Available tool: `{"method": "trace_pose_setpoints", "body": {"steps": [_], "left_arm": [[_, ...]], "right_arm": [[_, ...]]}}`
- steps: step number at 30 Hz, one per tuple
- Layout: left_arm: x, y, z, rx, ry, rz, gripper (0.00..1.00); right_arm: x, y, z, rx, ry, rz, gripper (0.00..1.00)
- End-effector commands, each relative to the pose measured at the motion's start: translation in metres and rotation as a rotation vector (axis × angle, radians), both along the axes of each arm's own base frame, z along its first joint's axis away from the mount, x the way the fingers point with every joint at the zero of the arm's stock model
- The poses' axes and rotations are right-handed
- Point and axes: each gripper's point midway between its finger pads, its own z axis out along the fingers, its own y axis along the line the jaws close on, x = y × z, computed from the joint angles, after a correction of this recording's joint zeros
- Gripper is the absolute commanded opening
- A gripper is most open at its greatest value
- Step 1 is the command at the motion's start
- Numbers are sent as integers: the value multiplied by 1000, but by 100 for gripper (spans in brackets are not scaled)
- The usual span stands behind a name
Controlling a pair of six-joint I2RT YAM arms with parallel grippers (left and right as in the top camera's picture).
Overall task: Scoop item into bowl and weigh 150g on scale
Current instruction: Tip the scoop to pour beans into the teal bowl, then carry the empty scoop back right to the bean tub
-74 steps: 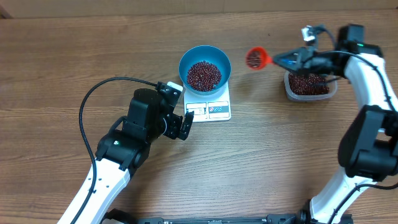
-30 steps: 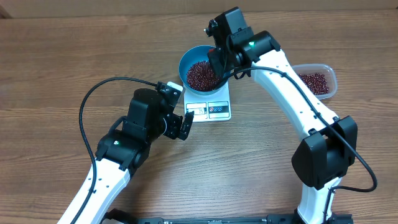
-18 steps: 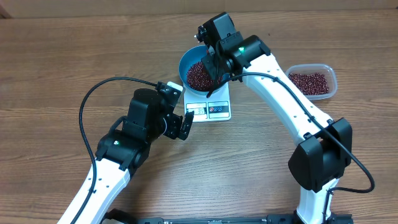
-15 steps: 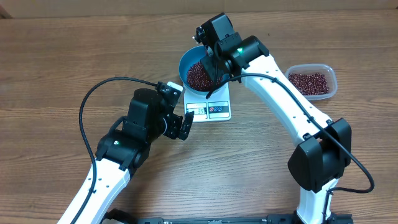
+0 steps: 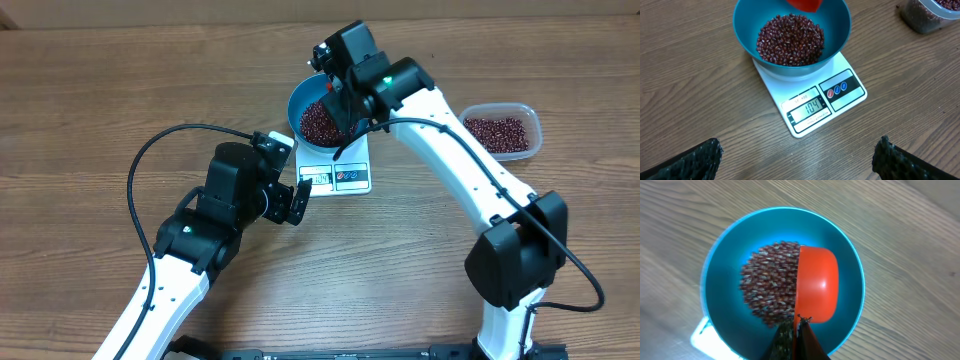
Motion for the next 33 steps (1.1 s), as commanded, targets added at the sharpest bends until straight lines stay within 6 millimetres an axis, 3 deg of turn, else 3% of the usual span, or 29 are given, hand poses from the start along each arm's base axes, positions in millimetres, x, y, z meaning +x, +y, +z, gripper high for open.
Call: {"method": "trace_pose_setpoints", "body": {"steps": [1,5,9,14,19,22,25,33], "left_arm": [[0,0,-3,-7,14,6,100],[0,0,-3,-7,14,6,100],[0,0,-3,-7,14,5,100],[0,0,-4,-6,16,6,100],[0,0,-4,-6,16,6,100],[0,0,-4,-6,16,6,100],[0,0,-4,-6,16,6,99],[0,0,-4,-6,16,6,100]], "right_arm": [[-3,-13,69,191,-59,12,4],[-10,-51,99,305,-33,-15,4],[-14,-114,111,374,15,-139,4],[-16,-213,98,384,86,-404,4],[-24,-282,76,384,150,-584,4],[-29,-313,55,390,192,-667,4],[-31,-327,33,397,230,-712,4],[-31,-338,-23,343,304,-753,4]]}}
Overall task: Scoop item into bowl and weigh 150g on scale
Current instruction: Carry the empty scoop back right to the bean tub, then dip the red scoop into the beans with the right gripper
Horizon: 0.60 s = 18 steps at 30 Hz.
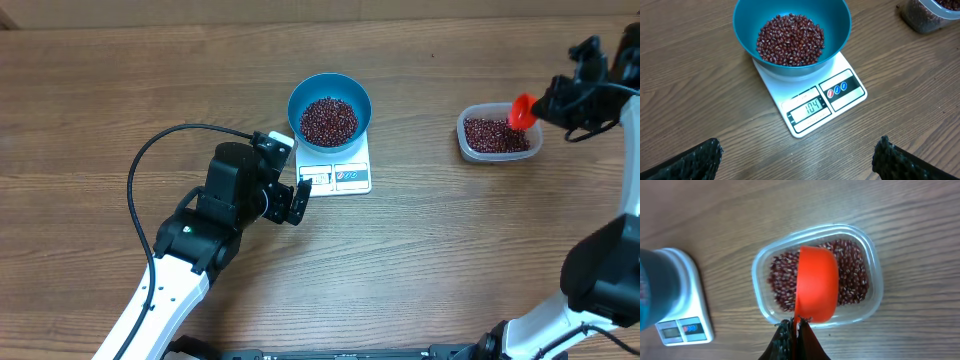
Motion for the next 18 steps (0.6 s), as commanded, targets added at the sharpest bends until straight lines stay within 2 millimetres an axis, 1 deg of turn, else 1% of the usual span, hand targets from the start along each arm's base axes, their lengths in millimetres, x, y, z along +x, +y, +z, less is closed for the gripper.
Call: {"method": "trace_pose_setpoints", "body": {"steps": [1,6,10,14,18], "left_arm": [[0,0,-4,-6,16,6,100],[0,0,-4,-6,16,6,100],[0,0,-4,-6,16,6,100],[0,0,-4,-6,16,6,100],[0,0,-4,-6,16,6,100]], "right_arm": [[1,-3,-24,-15,38,-4,4],[6,-5,-48,-3,79,-3,4],[5,-5,-61,10,111,-2,4],[3,-4,-68,12,131,17,4],[0,-3,-69,14,143,22,4]]}}
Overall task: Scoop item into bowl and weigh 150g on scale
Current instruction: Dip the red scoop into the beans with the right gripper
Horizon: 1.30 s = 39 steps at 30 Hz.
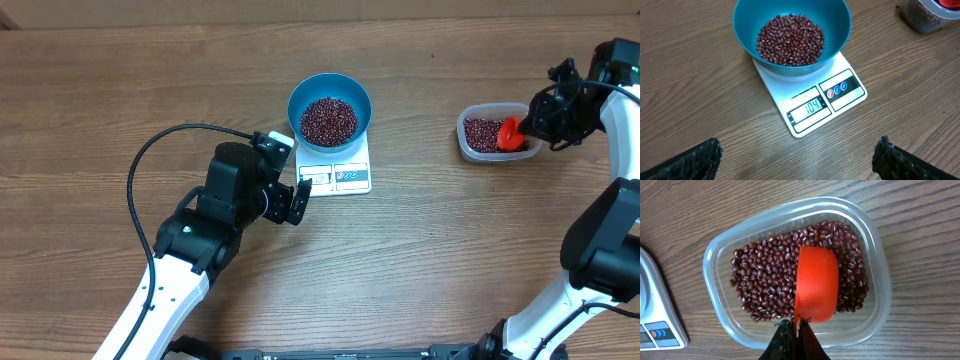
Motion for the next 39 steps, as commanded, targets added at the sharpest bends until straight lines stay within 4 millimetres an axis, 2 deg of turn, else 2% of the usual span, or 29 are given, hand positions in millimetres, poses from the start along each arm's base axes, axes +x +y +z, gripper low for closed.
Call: {"method": "trace_pose_setpoints", "body": {"steps": [1,28,34,39], "left_arm": [[0,0,-4,-6,16,6,100],[0,0,-4,-6,16,6,100],[0,0,-4,-6,16,6,100],[0,0,-4,-6,16,6,100]], "right_arm": [[-1,2,-5,-2,11,19,4],[-9,5,-12,-2,31,74,4],[-8,16,-21,-3,32,102,4],[-4,33,-23,-2,25,145,4]]}}
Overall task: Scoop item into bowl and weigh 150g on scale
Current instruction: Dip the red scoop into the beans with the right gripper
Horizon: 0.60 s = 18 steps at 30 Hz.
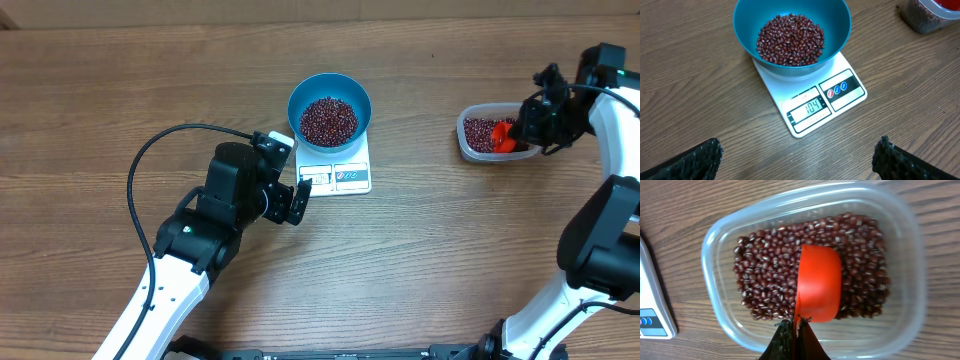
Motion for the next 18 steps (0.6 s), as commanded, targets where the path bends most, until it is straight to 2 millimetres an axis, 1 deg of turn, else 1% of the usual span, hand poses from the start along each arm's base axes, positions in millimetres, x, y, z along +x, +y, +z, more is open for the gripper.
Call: {"method": "trace_pose_setpoints", "body": {"steps": [1,5,9,11,14,18], "left_arm": [[0,0,-4,-6,16,6,99],[0,0,-4,-6,16,6,99],[0,0,-4,-6,16,6,100],[0,0,-4,-6,16,6,100],[0,0,-4,-6,16,6,100],[0,0,-4,-6,16,6,100]], "right_arm": [[-1,19,-9,10,21,49,4],[1,38,-8,21,21,86,4],[4,56,-3,96,1,109,4],[4,58,-2,119,-1,98,4],[4,53,-1,137,5,59,4],[5,48,7,224,-20,30,4]]}}
